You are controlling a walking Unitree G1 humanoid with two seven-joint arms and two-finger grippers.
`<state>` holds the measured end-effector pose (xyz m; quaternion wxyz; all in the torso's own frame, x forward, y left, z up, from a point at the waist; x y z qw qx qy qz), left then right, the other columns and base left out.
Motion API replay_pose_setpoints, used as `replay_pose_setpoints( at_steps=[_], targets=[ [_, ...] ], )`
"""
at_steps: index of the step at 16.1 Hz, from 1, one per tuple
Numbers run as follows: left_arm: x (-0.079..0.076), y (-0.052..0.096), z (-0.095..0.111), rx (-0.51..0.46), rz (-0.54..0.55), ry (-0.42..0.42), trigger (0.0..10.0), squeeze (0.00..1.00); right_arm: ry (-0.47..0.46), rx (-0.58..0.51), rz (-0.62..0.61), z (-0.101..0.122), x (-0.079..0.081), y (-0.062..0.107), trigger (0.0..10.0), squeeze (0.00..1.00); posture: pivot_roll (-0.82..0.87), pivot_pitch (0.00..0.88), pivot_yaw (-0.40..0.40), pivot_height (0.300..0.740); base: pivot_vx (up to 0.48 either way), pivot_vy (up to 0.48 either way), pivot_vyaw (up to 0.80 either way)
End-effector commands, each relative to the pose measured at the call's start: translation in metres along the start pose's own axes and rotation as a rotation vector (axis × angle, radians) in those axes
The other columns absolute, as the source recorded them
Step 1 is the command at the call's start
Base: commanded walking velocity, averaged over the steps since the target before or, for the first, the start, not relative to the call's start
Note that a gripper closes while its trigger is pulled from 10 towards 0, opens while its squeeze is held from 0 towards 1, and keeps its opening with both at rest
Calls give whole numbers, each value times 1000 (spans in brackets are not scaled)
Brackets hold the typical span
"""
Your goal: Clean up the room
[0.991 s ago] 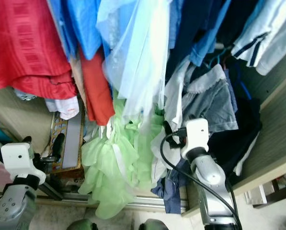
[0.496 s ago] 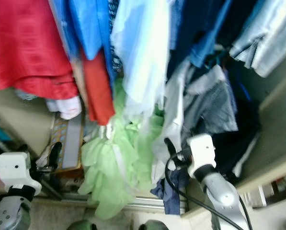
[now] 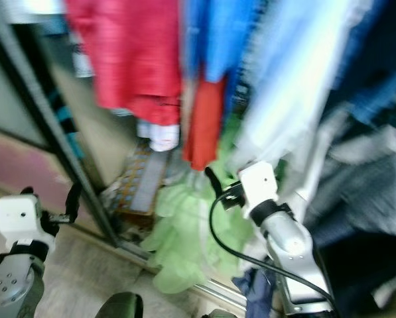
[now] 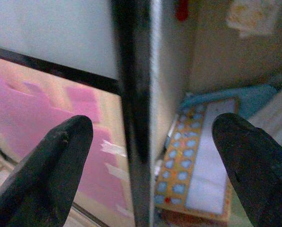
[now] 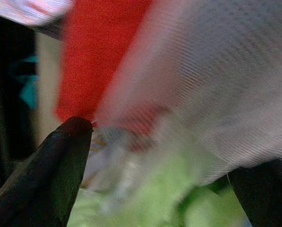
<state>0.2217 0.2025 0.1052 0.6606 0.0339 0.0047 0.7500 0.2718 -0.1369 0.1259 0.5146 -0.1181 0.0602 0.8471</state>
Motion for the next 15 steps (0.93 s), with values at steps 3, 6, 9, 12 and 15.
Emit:
replay_pose_setpoints(
  at_steps=[3, 6, 9, 12, 15],
  targets=[
    [-9, -3, 7, -24, -7, -21, 10000, 0, -4, -14, 114, 4, 13, -3, 10000, 0, 1, 0, -65, 740, 0, 0, 800],
    [-10, -6, 5, -7, 1, -66, 10000, 0, -42, -3, 146, 2, 17, -4, 10000, 0, -1, 0, -62, 740, 0, 0, 800],
    [-14, 0, -8, 56, -27, -62, 10000, 0, -86, 23, 130, -7, 22, 4, 10000, 0, 2, 0, -47, 740, 0, 0, 800],
    [-6, -1, -33, 96, -15, -123, 10000, 0, -166, 118, -21, -42, 14, 4, 10000, 0, -16, 0, -34, 740, 0, 0, 800],
    [-7, -12, -12, 52, -3, -77, 10000, 0, -258, 122, -128, -41, -4, 1, 10000, 0, 3, 0, -12, 740, 0, 0, 800]
  ],
)
Point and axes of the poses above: a point about 5 cm out from each wrist's last joint towards the gripper, its own y axis pointing back from the gripper into the wrist, its own z axis along the axis of the wrist's last joint, x = y × z, the point moved 3 cm from there along -y, pointing out of the wrist towards the gripper, and after that the axes turned 2 degrees about y, right-handed, at the moved point
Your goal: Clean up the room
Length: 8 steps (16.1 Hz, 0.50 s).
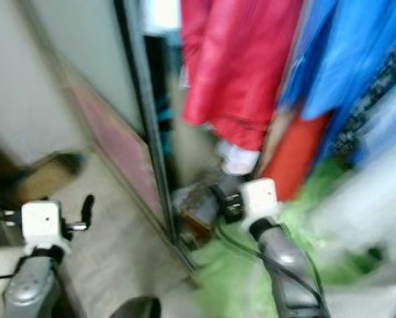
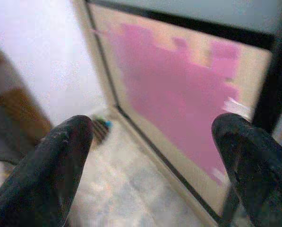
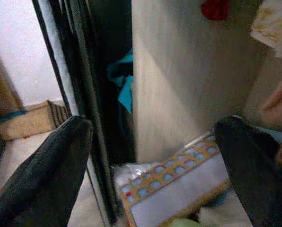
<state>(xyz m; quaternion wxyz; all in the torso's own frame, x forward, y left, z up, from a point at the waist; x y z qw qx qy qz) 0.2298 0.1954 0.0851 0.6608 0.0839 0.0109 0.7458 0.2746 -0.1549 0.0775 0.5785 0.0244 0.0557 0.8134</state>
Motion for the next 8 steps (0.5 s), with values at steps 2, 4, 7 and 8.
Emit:
replay_pose_setpoints(
  at_steps=[2, 4, 7, 8],
  targets=[
    [3, -6, 18, -65, 5, -43, 10000, 0, 9, -35, 4, 7, 4, -14, 10000, 0, 11, 0, -11, 740, 0, 0, 800],
    [17, -4, 21, -62, 91, -46, 10000, 0, -9, -46, -53, 8, 0, -21, 10000, 0, 28, 0, 1, 740, 0, 0, 800],
    [4, 4, 13, -25, -7, -55, 10000, 0, -6, -37, -149, 12, -17, -15, 10000, 0, 18, 0, -49, 740, 0, 0, 800],
    [2, 3, 11, -27, -4, -80, 10000, 0, -5, -35, -176, 12, -21, -12, 10000, 0, 13, 0, -54, 740, 0, 0, 800]
  ],
)
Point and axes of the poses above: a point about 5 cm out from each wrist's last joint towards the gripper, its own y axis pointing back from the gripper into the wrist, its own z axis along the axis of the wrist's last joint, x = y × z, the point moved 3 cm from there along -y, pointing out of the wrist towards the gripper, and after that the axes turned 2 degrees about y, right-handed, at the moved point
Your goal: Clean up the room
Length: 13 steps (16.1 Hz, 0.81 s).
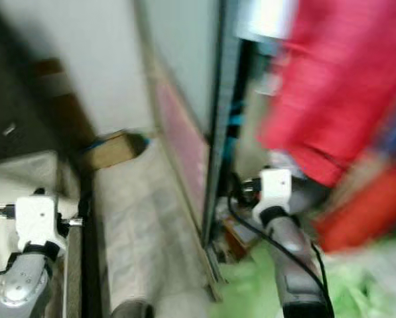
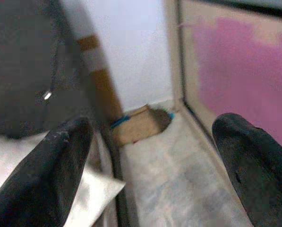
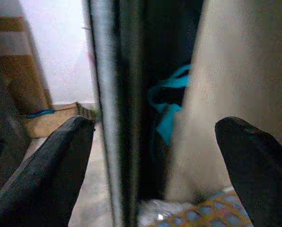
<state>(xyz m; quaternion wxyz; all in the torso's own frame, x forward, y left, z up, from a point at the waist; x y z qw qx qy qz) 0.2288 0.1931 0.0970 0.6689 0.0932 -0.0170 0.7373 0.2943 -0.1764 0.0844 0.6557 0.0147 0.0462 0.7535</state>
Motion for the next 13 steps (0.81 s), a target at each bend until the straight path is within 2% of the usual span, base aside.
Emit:
replay_pose_setpoints(
  at_steps=[1, 2, 3, 6, 8, 10, 13],
  targets=[
    [-7, -1, -9, 29, -21, 9, 10000, 0, -17, -7, -24, 2, -1, 2, 10000, 0, 8, 0, -51, 740, 0, 0, 800],
    [-12, -1, -8, 3, -48, -36, 10000, 0, 2, -8, -36, 1, -3, 3, 10000, 0, 3, 0, -42, 740, 0, 0, 525],
    [-11, 0, -2, -17, -32, 30, 10000, 0, -5, -12, -63, 1, -7, 3, 10000, 0, 0, 0, -30, 740, 0, 0, 0],
    [-6, 5, -6, 4, -5, 68, 10000, 0, -16, 22, -74, -6, -8, 7, 10000, 0, 15, 0, -38, 740, 0, 0, 0],
    [-10, 8, -13, 20, -19, 22, 10000, 0, -28, 53, -76, -12, -10, 3, 10000, 0, 17, 0, -35, 740, 0, 0, 0],
    [-9, 7, -11, 8, -20, 18, 10000, 0, -15, 32, -70, -7, -8, 2, 10000, 0, 16, 0, -32, 740, 0, 0, 0],
    [2, 9, -4, 1, 61, 65, 10000, 0, 7, -2, -7, 3, 2, 10, 10000, 0, 19, 0, -36, 740, 0, 0, 710]
  ],
)
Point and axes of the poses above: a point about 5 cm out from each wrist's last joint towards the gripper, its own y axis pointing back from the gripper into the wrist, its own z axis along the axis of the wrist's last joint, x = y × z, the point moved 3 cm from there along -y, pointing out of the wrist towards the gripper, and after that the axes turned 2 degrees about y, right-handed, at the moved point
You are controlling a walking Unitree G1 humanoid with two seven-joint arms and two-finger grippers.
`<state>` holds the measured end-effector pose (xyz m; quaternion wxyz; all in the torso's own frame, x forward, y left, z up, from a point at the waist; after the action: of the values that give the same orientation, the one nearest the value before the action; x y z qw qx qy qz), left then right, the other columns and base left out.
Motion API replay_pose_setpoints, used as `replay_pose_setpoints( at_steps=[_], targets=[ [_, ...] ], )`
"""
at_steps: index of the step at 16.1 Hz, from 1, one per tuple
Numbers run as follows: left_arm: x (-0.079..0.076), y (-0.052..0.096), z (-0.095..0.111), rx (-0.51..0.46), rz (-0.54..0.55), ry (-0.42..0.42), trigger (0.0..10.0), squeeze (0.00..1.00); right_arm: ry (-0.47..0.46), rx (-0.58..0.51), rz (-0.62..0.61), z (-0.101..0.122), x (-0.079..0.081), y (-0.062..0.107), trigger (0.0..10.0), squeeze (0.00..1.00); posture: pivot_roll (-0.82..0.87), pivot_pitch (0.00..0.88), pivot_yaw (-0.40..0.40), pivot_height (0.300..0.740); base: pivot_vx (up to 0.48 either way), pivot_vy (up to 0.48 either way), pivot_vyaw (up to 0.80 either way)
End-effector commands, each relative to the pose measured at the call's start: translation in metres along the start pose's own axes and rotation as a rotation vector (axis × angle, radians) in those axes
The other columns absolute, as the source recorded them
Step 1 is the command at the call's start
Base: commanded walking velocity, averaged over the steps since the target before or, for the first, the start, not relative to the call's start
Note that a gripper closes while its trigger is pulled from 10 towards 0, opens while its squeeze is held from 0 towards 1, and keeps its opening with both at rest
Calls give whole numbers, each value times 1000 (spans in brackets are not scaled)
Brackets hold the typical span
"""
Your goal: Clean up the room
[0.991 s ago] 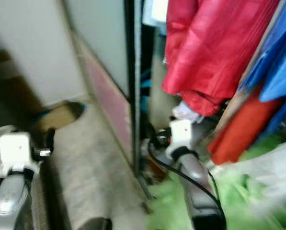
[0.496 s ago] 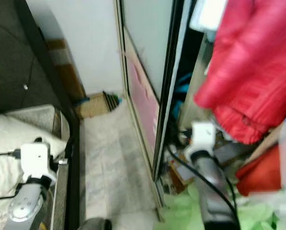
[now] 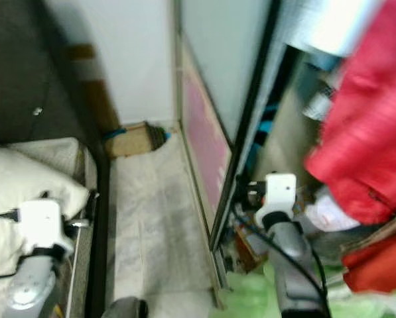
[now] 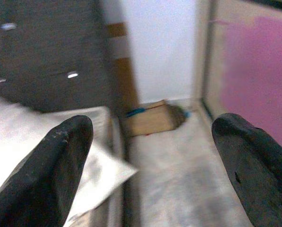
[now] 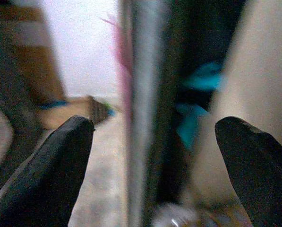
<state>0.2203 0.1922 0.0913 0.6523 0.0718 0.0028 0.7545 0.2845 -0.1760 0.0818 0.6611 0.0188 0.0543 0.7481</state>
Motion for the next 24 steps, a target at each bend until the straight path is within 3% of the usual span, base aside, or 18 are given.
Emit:
replay_pose_setpoints(
  at_steps=[1, 3, 5, 8, 9, 11, 12, 16, 24],
  targets=[
    [4, 2, 3, 8, 45, -6, 10000, 0, 9, -15, 48, 7, 5, 4, 10000, 0, 16, 0, -41, 740, 0, 0, 800],
    [0, 1, 7, -1, 32, -28, 10000, 0, 11, -9, 144, 7, 13, 7, 10000, 0, 11, 0, -51, 740, 0, 0, 800],
    [0, 0, 8, -20, 34, -25, 10000, 0, 30, -2, 179, 5, 10, 7, 10000, 0, 8, 0, -56, 740, 0, 0, 800],
    [0, 3, 8, -14, 31, 20, 10000, 0, 16, 37, 250, -1, 12, 12, 10000, 0, 12, 0, -58, 740, 0, 0, 800],
    [0, 3, 9, -7, 30, 21, 10000, 0, -9, 62, 345, -2, 21, 16, 10000, 0, 13, 0, -58, 740, 0, 0, 800],
    [-2, 2, 12, -12, 25, -25, 10000, 0, -5, 65, 392, -1, 25, 16, 10000, 0, 12, 0, -57, 740, 0, 0, 800],
    [-2, 2, 12, -15, 27, -38, 10000, 0, -2, 55, 387, 1, 25, 14, 10000, 0, 9, 0, -54, 740, 0, 0, 800],
    [2, 1, 10, -8, 50, 53, 10000, 0, -5, -17, 283, 19, 15, 1, 10000, 0, 9, 0, -54, 740, 0, 0, 800],
    [1, -1, 10, -15, 60, 53, 10000, 0, -12, -22, 263, 21, 13, -7, 10000, 0, 15, 0, -66, 740, 0, 0, 800]
  ],
)
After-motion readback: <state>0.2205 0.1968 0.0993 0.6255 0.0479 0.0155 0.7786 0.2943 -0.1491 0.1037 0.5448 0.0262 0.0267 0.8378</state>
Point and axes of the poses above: a point about 5 cm out from each wrist's last joint towards the gripper, its own y axis pointing back from the gripper into the wrist, its own z axis along the axis of the wrist's last joint, x = y × z, the point moved 3 cm from there along -y, pointing out of the wrist towards the gripper, and after that the axes turned 2 degrees about y, right-handed, at the moved point
